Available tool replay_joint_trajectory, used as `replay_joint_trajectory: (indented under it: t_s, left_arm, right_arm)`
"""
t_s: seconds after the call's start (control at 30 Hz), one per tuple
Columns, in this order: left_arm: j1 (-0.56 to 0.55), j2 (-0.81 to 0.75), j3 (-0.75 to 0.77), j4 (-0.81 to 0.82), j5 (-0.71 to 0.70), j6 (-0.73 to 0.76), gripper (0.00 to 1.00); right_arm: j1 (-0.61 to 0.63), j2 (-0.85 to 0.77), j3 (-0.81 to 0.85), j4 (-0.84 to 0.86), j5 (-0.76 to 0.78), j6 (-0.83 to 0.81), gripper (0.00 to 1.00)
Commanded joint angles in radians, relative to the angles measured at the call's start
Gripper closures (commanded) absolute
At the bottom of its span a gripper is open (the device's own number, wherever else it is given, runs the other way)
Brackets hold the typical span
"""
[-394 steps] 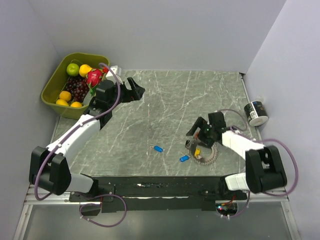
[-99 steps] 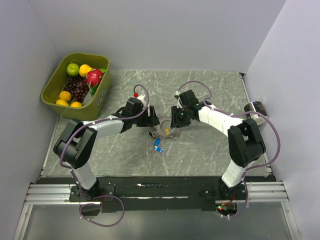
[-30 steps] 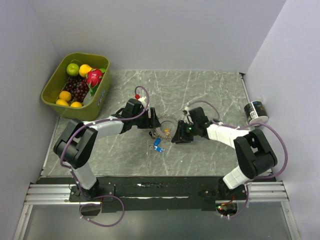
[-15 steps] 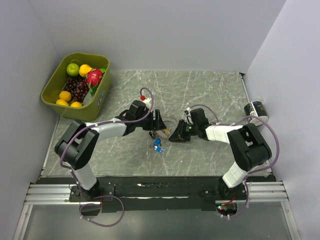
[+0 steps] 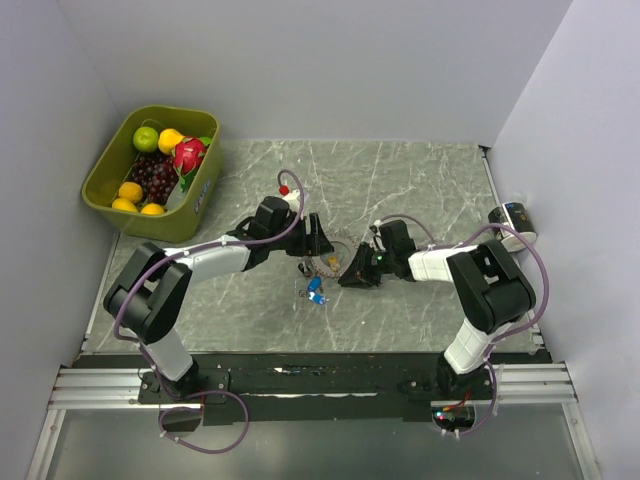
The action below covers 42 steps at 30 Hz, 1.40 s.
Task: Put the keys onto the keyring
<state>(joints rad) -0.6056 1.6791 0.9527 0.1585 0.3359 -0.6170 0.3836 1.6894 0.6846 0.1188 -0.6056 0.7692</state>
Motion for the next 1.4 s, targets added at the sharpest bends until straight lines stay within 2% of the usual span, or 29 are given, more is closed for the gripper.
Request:
replay_joint_trajectory:
  t_s: [0.0, 0.2, 0.23, 0.33, 0.53, 0.8, 1.03, 1.2, 1.37]
  left_arm:
    - [-0.003, -0.035, 0.038, 0.019, 0.014, 0.005, 0.27]
    - [-0.003, -0.048, 0.023, 0.022, 0.005, 0.010, 0.27]
    - [-0.003, -0.050, 0.021, 0.024, 0.005, 0.008, 0.27]
    - [-0.003, -0.053, 0.014, 0.024, 0.005, 0.007, 0.27]
    - [-0.002, -0.064, 0.000, 0.021, -0.008, 0.011, 0.27]
    - [-0.003, -0.062, -0.022, 0.038, -0.012, 0.008, 0.27]
    - [-0.003, -0.058, -0.012, 0.015, -0.040, 0.028, 0.27]
    - [-0.003, -0.088, -0.018, 0.001, -0.095, 0.036, 0.28]
    - [-0.003, -0.156, -0.054, 0.015, -0.153, 0.037, 0.30]
  right_arm:
    - [-0.011, 0.050, 0.029, 0.028, 0.017, -0.008, 0.74]
    - [-0.017, 0.072, -0.003, 0.116, 0.004, 0.001, 0.80]
    - [-0.017, 0.059, -0.008, 0.126, 0.006, -0.005, 0.88]
    - [-0.017, 0.032, 0.003, 0.089, 0.035, -0.037, 1.00]
    - [-0.018, -0.069, 0.030, -0.016, 0.127, -0.151, 1.00]
    - [0.003, -0.158, 0.127, -0.266, 0.271, -0.323, 1.00]
    - [0.138, -0.194, 0.248, -0.458, 0.588, -0.436, 1.00]
    - [0.159, -0.281, 0.299, -0.502, 0.662, -0.461, 1.00]
    - [0.158, -0.408, 0.294, -0.450, 0.636, -0.510, 1.00]
